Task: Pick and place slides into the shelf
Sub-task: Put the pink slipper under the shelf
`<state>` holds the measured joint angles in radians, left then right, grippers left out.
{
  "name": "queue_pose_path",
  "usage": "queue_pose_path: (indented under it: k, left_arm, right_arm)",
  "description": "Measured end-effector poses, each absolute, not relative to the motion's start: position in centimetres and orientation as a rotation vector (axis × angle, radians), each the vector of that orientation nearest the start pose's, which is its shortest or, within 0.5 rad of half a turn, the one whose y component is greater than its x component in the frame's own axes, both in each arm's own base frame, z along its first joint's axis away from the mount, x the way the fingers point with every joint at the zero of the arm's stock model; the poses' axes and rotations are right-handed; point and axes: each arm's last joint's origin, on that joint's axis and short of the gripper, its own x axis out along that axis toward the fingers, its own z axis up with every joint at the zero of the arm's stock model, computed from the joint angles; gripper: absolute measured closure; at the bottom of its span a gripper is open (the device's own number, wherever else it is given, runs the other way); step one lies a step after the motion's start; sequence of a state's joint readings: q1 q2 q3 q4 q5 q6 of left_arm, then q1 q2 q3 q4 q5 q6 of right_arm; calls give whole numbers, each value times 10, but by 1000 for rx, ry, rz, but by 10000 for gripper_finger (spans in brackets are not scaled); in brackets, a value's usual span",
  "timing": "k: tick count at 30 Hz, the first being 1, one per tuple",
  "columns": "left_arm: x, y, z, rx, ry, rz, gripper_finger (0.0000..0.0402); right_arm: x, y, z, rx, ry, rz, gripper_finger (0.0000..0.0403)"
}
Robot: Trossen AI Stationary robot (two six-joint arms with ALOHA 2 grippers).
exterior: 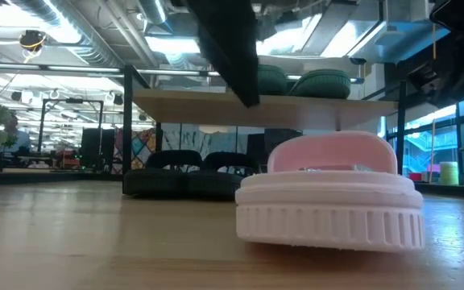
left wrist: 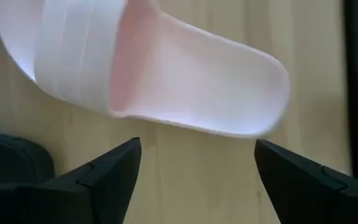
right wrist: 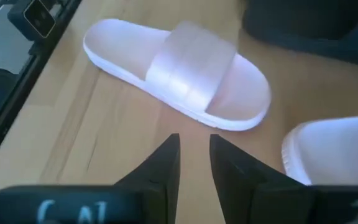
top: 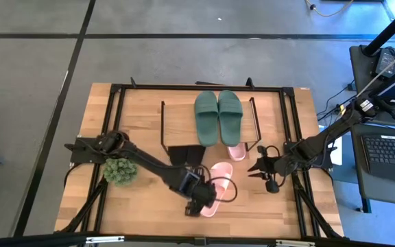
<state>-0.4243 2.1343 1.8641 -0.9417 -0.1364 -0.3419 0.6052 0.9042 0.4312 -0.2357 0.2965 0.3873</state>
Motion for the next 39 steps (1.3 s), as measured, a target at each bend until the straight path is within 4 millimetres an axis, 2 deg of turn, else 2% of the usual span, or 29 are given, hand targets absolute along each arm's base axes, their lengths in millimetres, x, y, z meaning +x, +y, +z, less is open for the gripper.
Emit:
queue_pose_path:
  k: [4,6,9,12,15,19,23,27,34,39]
  left_arm:
    - [407,-194,241,63,1090,-128,95]
    - [409,-198,248,70,1040,-223,95]
    - [406,-194,265,42,999,-316,95]
    - [401,-184,286,37,951,-300,95]
    - [393,-179,309,59,875,-261,95]
    - [371,-177,343,83,736,-232,95]
    - [345,-168,353,60,607,-244,95]
    - [312,-150,347,-3,456,-254,95]
    - [255,-124,307,-57,271,-254,95]
    - [232,-116,280,-68,178,-254,95]
  right_arm:
    - [153,96,184,43,709,164,314]
    - [156,98,180,39,732,156,314]
    - [162,102,180,31,765,146,314]
    - [168,107,183,18,813,128,314]
    - [172,112,184,-8,881,111,314]
    - [176,121,188,-15,956,88,314]
    - [179,129,189,-5,990,71,314]
    - [183,132,184,11,1013,33,314]
    - [194,135,166,35,1031,-69,314]
    - [209,138,152,59,1010,-94,314]
